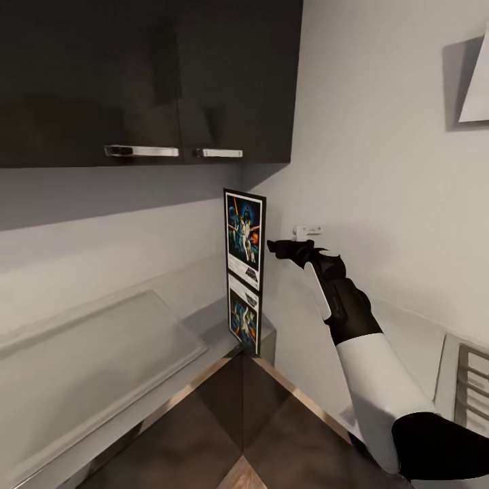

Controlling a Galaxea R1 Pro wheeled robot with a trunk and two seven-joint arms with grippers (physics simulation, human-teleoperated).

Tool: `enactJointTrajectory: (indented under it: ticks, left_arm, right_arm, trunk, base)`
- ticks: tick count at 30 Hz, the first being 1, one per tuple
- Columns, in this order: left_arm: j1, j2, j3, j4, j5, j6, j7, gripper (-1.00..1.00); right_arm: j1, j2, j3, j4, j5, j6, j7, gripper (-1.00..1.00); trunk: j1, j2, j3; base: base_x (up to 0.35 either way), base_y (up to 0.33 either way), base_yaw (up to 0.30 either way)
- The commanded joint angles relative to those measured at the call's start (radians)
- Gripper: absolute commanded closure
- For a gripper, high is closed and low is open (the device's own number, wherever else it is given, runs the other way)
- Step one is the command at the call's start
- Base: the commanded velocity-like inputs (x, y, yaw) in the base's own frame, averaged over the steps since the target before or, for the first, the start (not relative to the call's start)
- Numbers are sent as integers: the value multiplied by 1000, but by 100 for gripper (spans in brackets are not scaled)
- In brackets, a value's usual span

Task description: Pick up the poster from the kitchen countertop and hang it on one of the wall nails in the kitchen.

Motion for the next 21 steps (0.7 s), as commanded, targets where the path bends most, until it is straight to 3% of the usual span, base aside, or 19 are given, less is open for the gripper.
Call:
enactJointTrajectory:
  ticks: [1, 7, 21]
  left_arm:
    - [0, 0, 5, -1, 9, 1, -10, -100]
    - [0, 0, 5, -1, 10, 1, -10, -100]
    - [0, 0, 5, -3, 10, 1, -10, -100]
  right_arm:
    - [-1, 0, 0, -1, -7, 4, -1, -100]
    - [-1, 0, 0, -1, -7, 4, -1, -100]
    - [-1, 0, 2, 1, -7, 7, 0, -100]
  trunk:
    - [0, -1, -1]
    - [0, -1, -1]
    - [0, -1, -1]
  base:
    - [156, 0, 0]
    - [118, 0, 0]
    - [7, 0, 0]
